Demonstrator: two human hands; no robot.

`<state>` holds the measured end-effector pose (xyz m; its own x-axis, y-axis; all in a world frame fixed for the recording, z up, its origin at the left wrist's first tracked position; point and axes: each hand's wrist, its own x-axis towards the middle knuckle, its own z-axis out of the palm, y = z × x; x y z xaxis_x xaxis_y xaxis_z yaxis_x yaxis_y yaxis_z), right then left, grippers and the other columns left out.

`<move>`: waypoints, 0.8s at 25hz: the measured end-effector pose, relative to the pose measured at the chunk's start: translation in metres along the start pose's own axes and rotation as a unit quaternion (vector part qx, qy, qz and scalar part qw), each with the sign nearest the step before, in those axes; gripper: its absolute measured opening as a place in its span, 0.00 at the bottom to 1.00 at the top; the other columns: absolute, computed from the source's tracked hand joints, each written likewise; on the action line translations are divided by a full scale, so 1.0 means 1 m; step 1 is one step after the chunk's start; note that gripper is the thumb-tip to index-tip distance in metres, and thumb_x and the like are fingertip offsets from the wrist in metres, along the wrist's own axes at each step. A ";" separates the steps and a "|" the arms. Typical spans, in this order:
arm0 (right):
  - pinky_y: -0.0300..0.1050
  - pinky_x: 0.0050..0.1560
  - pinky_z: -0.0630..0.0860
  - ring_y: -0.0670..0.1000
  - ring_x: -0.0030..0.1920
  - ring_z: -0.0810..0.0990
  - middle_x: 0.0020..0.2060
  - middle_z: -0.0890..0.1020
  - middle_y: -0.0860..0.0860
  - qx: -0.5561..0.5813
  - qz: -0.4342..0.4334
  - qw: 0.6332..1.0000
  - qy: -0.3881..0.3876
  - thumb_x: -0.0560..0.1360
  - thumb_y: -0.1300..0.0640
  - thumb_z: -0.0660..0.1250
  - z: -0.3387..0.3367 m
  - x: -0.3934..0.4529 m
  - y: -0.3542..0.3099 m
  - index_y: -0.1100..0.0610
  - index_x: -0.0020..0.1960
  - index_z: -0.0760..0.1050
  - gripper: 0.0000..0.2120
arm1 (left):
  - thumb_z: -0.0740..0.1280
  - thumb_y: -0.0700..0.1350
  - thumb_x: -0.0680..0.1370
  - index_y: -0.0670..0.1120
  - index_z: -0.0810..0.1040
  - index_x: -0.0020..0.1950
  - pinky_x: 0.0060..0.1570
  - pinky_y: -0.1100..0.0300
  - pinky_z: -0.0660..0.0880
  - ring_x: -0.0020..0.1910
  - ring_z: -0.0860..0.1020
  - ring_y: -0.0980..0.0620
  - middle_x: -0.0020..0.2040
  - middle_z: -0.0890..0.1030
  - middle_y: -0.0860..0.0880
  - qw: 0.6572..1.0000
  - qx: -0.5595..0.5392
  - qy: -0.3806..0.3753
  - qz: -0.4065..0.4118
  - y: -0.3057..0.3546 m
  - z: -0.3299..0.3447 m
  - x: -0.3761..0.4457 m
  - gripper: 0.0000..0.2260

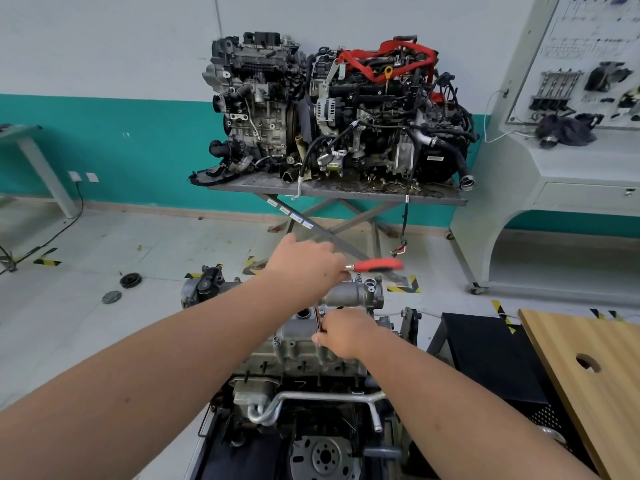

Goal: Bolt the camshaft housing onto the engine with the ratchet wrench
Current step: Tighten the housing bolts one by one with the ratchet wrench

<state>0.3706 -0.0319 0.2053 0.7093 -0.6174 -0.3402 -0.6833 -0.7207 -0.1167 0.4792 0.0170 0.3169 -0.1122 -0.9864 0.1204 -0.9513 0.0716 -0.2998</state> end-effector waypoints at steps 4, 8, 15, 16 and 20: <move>0.42 0.32 0.66 0.48 0.33 0.73 0.34 0.72 0.48 0.043 -0.011 0.998 0.036 0.82 0.46 0.62 0.002 -0.004 0.000 0.56 0.43 0.68 0.15 | 0.69 0.55 0.76 0.49 0.81 0.39 0.45 0.53 0.73 0.43 0.79 0.49 0.44 0.81 0.51 0.941 -0.026 0.331 0.073 -0.004 0.042 -0.026 0.12; 0.50 0.53 0.78 0.54 0.48 0.82 0.46 0.83 0.52 0.021 -0.009 1.000 -0.001 0.82 0.47 0.60 -0.002 -0.004 -0.001 0.57 0.49 0.80 0.16 | 0.60 0.56 0.82 0.47 0.79 0.61 0.59 0.53 0.75 0.59 0.76 0.54 0.61 0.78 0.51 0.843 -0.463 0.251 -0.106 0.026 0.063 -0.036 0.17; 0.52 0.58 0.77 0.54 0.51 0.82 0.49 0.84 0.53 0.001 0.010 0.999 -0.032 0.83 0.44 0.56 -0.006 -0.004 -0.002 0.57 0.53 0.82 0.21 | 0.55 0.59 0.83 0.48 0.81 0.52 0.47 0.52 0.74 0.39 0.83 0.50 0.39 0.85 0.47 0.403 -0.839 0.124 -0.344 0.044 0.046 -0.012 0.20; 0.51 0.57 0.77 0.54 0.50 0.82 0.49 0.84 0.53 0.001 0.013 0.999 -0.031 0.83 0.43 0.56 -0.005 -0.003 -0.001 0.58 0.52 0.81 0.22 | 0.56 0.59 0.83 0.46 0.80 0.50 0.43 0.54 0.74 0.38 0.83 0.49 0.36 0.84 0.47 0.389 -0.840 0.103 -0.364 0.039 0.044 -0.009 0.20; 0.50 0.49 0.77 0.55 0.44 0.78 0.44 0.79 0.53 -0.010 0.004 1.000 -0.005 0.83 0.42 0.57 -0.001 -0.002 0.001 0.57 0.45 0.75 0.20 | 0.58 0.53 0.82 0.45 0.74 0.50 0.43 0.52 0.80 0.38 0.85 0.48 0.32 0.83 0.49 0.514 -0.768 -0.005 -0.381 0.007 0.030 -0.001 0.13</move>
<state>0.3685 -0.0319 0.2067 0.7015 -0.6205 -0.3505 -0.6858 -0.7216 -0.0948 0.4810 0.0145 0.2860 0.4562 -0.8148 -0.3577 0.1773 -0.3107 0.9338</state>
